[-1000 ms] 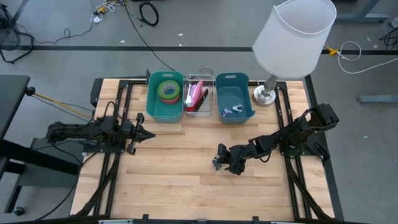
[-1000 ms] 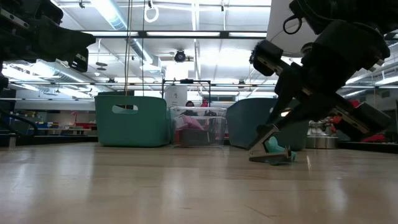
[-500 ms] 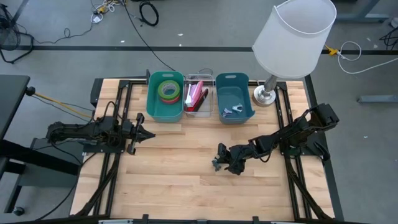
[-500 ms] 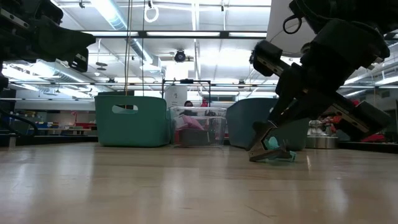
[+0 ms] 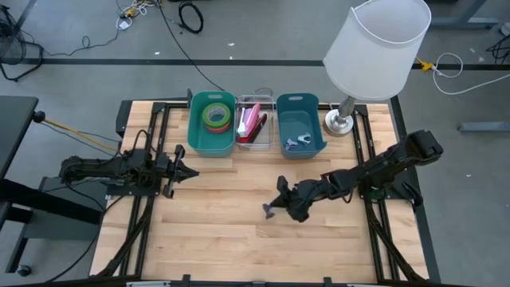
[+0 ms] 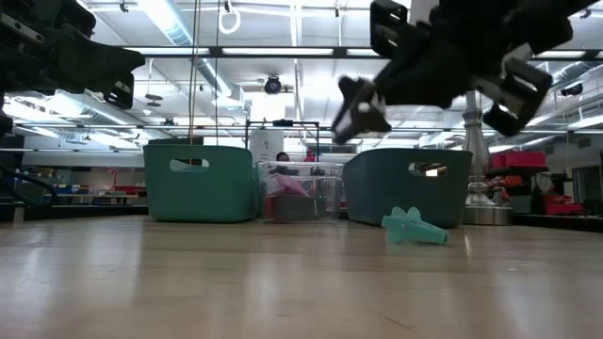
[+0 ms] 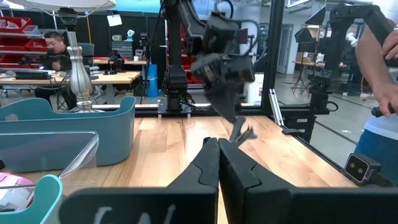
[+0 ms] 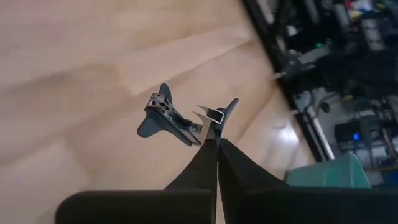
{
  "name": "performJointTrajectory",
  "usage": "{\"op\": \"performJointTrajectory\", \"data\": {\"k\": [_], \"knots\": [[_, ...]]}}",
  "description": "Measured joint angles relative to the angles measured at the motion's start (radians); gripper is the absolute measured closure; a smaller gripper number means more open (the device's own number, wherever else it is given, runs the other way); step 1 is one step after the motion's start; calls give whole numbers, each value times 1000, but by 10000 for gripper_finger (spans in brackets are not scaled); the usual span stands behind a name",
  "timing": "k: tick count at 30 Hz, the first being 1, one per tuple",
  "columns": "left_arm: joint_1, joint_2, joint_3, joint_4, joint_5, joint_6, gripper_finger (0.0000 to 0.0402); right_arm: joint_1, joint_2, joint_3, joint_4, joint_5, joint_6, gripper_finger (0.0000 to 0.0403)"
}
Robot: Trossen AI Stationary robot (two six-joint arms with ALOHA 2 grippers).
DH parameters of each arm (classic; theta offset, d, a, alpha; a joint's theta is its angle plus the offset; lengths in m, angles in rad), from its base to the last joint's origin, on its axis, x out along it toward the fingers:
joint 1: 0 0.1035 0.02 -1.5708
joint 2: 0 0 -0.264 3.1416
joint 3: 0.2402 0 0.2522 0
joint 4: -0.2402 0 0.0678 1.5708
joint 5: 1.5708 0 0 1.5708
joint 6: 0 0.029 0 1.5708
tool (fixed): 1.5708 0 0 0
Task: Pick and place Stapler, Stapler remover, tape
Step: Put the gray staple remover into the blue bin
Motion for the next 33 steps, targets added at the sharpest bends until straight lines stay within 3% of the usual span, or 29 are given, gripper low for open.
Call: {"op": "performJointTrajectory", "data": {"k": [6, 11, 33], "knots": [[0, 0, 0, 0, 0, 0, 399, -38, -49, 17, -2, 0, 119, 401], [0, 0, 0, 0, 0, 0, 399, -105, -89, 17, -29, 18, 120, 401], [0, 0, 0, 0, 0, 0, 399, -528, -258, 17, -157, 387, 117, 401]]}}
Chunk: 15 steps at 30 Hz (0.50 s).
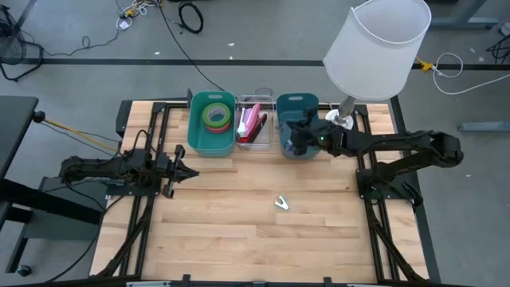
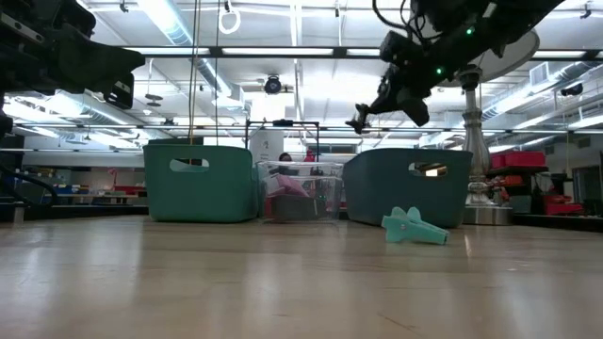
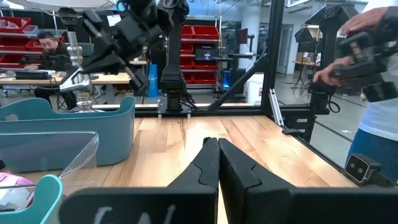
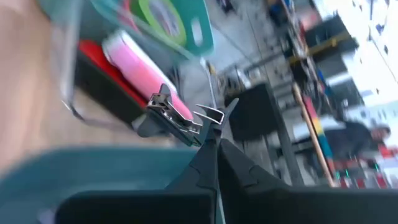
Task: Pick and place Stapler, Stapler remover, tape
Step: Put the gray staple remover into the blue bin
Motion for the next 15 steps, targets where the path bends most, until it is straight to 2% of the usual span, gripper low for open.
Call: {"op": "performJointTrajectory", "data": {"k": [8, 15], "knots": [[0, 0, 0, 0, 0, 0, 399, -119, 0, 0, -102, 22, 74, 401], [0, 0, 0, 0, 0, 0, 399, -183, 9, 0, -115, -45, 79, 401]]}}
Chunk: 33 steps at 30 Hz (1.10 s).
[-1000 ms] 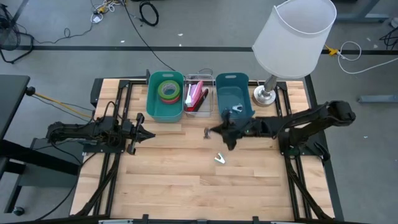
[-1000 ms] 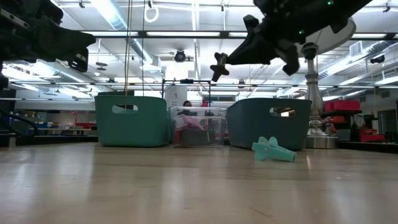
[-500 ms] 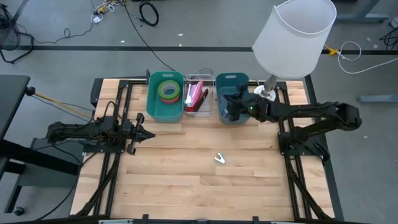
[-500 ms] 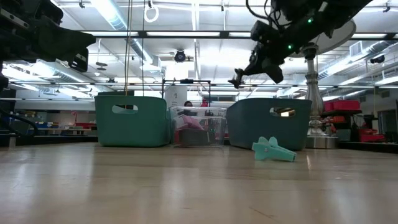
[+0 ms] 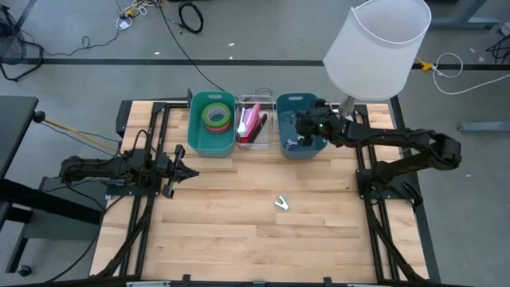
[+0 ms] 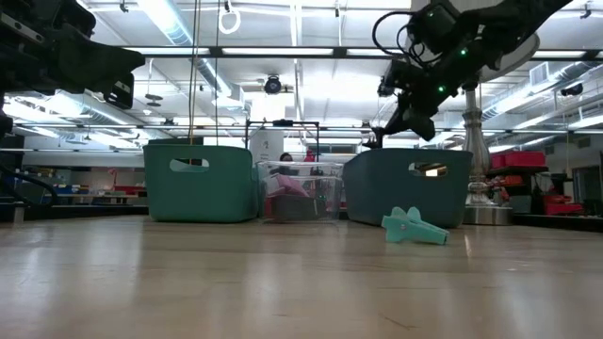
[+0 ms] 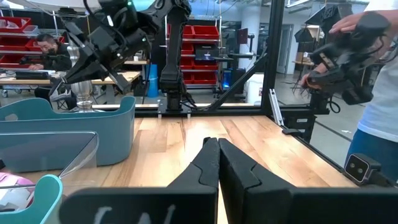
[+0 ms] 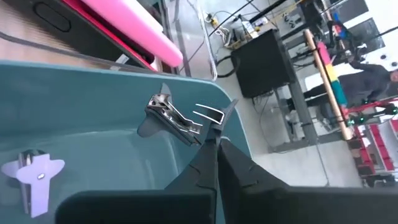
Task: Pick and place Stapler, Stapler remover, tape
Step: Put the gray staple remover into the blue bin, then put the light green staple remover into the blue bin
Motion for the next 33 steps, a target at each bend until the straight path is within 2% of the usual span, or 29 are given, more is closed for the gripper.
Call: {"op": "performJointTrajectory", "data": {"k": [7, 13, 20, 25, 33], "knots": [[0, 0, 0, 0, 0, 0, 399, -35, 46, 0, -28, -9, 39, 399], [0, 0, 0, 0, 0, 0, 399, -41, 89, 0, -26, -6, 54, 372], [0, 0, 0, 0, 0, 0, 399, -41, 102, -1, -24, -1, 141, 303], [0, 0, 0, 0, 0, 0, 399, -41, 102, -1, -22, -1, 144, 249], [0, 0, 0, 0, 0, 0, 399, -40, 102, -1, -20, -3, 144, 199]]}}
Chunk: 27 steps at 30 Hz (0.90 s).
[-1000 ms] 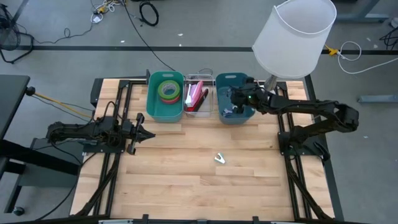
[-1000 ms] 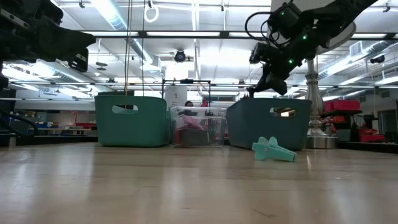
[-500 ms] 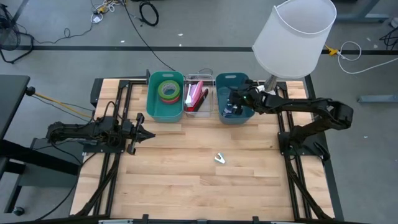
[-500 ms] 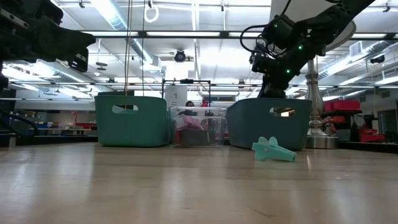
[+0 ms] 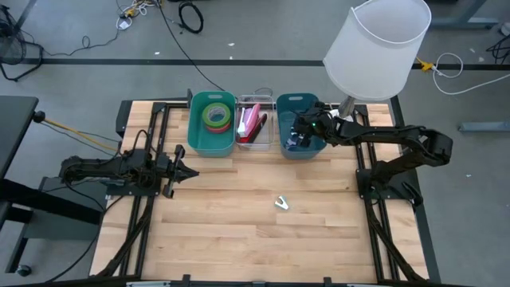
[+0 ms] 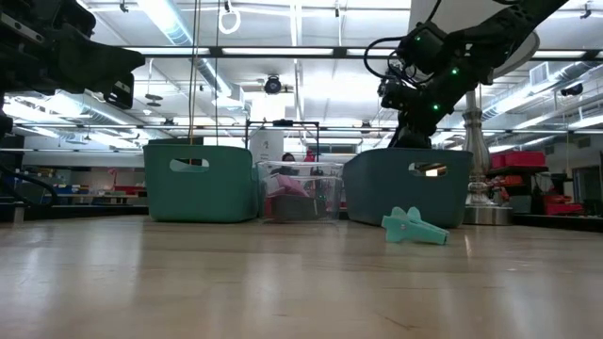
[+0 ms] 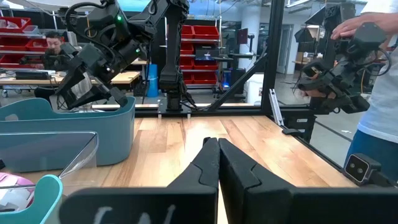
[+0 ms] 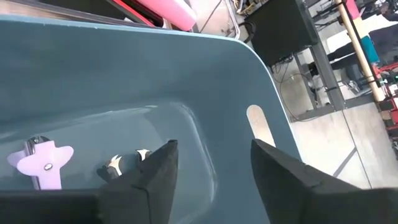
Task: Pick and place Stapler, Stapler remover, tape
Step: Put the light green staple remover into the blue bin
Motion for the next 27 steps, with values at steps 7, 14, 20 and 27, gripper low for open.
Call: {"op": "performJointTrajectory", "data": {"k": [7, 14, 20, 27], "knots": [[0, 0, 0, 0, 0, 0, 399, 14, -3, 0, 1, 2, -4, 191], [0, 0, 0, 0, 0, 0, 399, 48, -42, 0, 27, 13, -6, 191], [0, 0, 0, 0, 0, 0, 399, 95, -97, 0, 49, 77, -7, 191], [0, 0, 0, 0, 0, 0, 399, 142, -157, 5, 47, 82, -14, 191]]}}
